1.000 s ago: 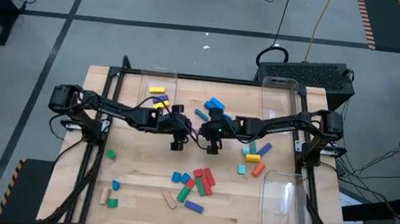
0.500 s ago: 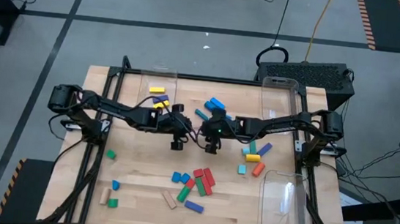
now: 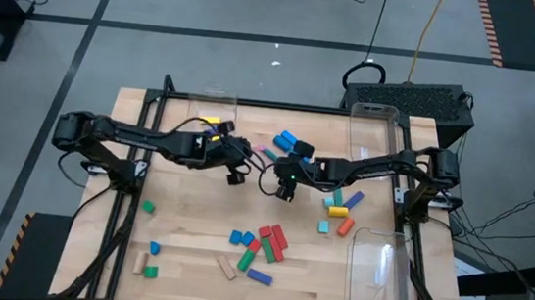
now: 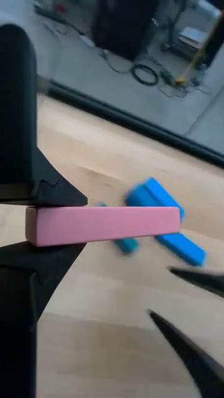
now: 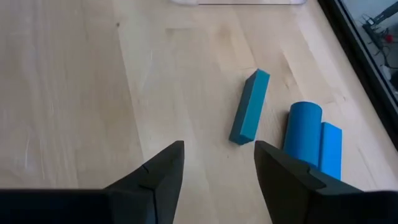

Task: Sort blocks by size
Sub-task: Put the pink rectangle block into the top left transparent bin

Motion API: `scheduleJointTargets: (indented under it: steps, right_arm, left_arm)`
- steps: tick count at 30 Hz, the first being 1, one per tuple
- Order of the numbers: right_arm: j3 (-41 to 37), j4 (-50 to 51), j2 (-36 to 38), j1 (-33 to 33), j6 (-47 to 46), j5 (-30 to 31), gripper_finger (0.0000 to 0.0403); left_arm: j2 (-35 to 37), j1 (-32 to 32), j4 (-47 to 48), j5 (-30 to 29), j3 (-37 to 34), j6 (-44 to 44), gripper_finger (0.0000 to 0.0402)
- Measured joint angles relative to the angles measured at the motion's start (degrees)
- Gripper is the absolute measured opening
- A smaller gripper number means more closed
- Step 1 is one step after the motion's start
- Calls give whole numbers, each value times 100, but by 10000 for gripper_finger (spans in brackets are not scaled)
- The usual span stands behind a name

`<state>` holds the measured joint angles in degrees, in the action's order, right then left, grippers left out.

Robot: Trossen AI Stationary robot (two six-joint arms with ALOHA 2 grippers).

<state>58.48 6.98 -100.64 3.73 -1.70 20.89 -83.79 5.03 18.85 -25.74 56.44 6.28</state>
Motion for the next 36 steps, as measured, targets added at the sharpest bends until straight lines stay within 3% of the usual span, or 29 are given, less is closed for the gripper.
scheduleJointTargets:
  steps: [10,20,31,36]
  right_arm:
    - [-5,-20,-103,121,-24,-33,182]
    - [-8,-364,-295,189,-83,-455,183]
    - [-7,-697,-454,228,-218,-473,183]
    - [-7,-1149,-455,336,-406,-426,183]
  left_arm:
    - [1044,334,604,-187,63,-436,60]
    - [2028,707,1931,-699,-120,-1016,60]
    - [2468,1179,1803,-675,-1226,-1651,60]
    - [2455,1626,1131,-352,-1765,-1673,60]
